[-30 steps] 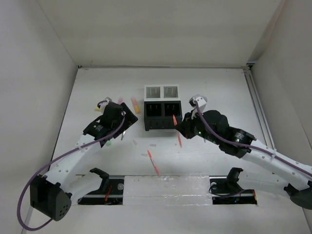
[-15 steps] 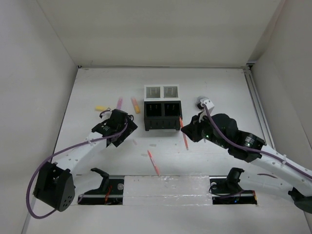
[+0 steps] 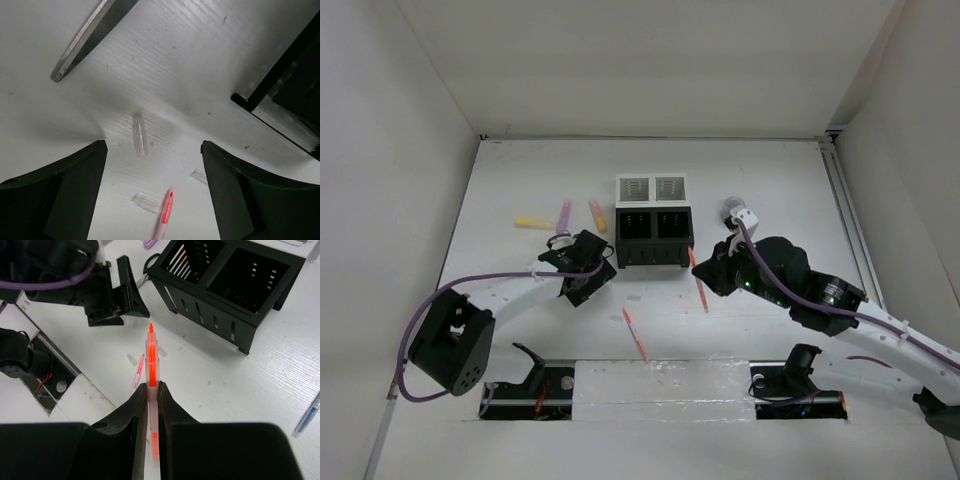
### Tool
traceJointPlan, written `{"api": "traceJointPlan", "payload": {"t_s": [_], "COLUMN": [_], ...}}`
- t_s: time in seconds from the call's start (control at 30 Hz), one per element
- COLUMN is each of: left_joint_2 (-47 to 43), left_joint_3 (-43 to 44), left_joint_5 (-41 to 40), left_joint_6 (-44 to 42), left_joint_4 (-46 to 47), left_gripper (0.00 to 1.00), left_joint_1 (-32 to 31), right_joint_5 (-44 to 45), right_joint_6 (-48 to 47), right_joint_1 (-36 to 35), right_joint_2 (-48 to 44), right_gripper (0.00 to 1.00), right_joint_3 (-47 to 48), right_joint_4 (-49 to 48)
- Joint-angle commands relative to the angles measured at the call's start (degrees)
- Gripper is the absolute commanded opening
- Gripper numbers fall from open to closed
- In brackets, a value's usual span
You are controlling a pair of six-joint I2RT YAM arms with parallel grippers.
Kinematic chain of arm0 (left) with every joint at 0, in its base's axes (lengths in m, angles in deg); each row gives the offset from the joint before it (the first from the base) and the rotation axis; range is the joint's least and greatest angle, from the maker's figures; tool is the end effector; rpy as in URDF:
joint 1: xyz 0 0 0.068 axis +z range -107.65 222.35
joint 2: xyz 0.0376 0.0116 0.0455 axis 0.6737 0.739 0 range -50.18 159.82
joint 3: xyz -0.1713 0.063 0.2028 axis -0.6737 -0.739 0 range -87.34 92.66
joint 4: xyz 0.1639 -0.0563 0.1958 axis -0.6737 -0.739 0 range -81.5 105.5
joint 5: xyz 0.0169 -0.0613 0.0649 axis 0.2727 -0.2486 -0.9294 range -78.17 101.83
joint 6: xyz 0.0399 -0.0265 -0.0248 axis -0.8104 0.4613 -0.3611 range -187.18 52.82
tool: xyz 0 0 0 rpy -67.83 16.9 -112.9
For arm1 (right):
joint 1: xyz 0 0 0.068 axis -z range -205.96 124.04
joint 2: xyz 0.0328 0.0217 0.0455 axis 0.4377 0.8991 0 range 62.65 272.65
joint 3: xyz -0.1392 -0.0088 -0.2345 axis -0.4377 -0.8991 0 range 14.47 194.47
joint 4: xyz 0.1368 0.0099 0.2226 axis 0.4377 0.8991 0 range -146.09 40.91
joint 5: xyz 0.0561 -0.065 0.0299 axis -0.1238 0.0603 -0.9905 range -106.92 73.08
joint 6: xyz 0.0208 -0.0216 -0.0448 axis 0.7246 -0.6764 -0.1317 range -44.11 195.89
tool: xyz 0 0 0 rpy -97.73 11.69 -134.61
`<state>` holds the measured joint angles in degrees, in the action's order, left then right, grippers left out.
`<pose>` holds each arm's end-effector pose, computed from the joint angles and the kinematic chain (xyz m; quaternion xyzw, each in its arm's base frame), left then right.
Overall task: Sort the stationery into containers
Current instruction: Grab a piece of stationery with the left arm
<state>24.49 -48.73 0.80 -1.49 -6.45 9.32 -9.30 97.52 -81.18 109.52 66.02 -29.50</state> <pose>0.2059 -0.1258 0.1800 -0.2945 0.9108 -0.1479 0.2487 0.1067 0.1453 0.3452 -0.2033 0.8023 0.3040 0.4718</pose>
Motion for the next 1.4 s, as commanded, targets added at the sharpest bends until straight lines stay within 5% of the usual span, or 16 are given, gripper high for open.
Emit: {"api": "traceJointPlan", "payload": {"t_s": [0.0,0.67,1.07,1.37], "left_joint_2": [1.8,0.6,-3.5,-3.5], "left_joint_3": [2.5,1.2,7.2,4.3], "left_joint_5": [-2.9,-4.0,-11.5,-10.1], "left_joint_6": [2.5,3.2,21.7,31.9], "left_joint_4": [-2.0,-3.0,-17.1,-19.0], "left_gripper": [0.73,0.65,0.68,0.67], "left_joint_1": [-0.7,-0.7,-19.2,-21.1], "right_joint_5": [-0.7,-0.7,-1.7,-3.5], "right_joint_6": [-0.9,-0.9,-0.9,-1.4], "right_joint_1": [-0.4,-0.4,-0.4,-0.4], "right_joint_2": [-2.0,-2.7,-3.2,-3.7], "right_gripper": [0.00,0.00,0.00,0.00], "right_joint_3": [0.1,-0.4,-0.9,-0.9], "right_joint_4": [-1.8,-1.8,-1.8,-1.8]}}
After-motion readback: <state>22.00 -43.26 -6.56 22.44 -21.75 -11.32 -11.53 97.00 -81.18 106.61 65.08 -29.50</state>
